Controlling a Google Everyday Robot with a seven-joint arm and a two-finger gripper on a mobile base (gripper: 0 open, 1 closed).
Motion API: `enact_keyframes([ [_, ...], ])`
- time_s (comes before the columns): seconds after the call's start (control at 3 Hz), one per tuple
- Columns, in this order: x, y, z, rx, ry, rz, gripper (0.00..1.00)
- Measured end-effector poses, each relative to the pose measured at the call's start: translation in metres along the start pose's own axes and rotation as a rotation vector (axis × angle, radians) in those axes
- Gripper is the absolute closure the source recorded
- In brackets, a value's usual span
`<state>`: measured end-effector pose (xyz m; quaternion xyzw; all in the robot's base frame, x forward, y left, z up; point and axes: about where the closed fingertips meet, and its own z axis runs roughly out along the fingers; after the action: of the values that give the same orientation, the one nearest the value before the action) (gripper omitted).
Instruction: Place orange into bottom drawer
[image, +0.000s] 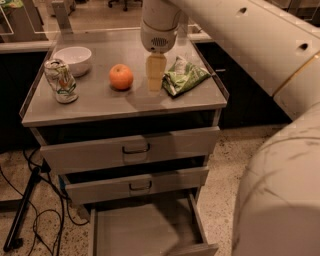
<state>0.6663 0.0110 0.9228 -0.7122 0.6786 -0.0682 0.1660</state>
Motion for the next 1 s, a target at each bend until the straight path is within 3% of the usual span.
enact_keyframes([
  [0.33,-0.019,-0.036,0.025,0.036,-0.036,0.014,0.0],
  [1.0,-0.046,-0.037,0.01,0.045,-0.097,-0.027,0.0],
])
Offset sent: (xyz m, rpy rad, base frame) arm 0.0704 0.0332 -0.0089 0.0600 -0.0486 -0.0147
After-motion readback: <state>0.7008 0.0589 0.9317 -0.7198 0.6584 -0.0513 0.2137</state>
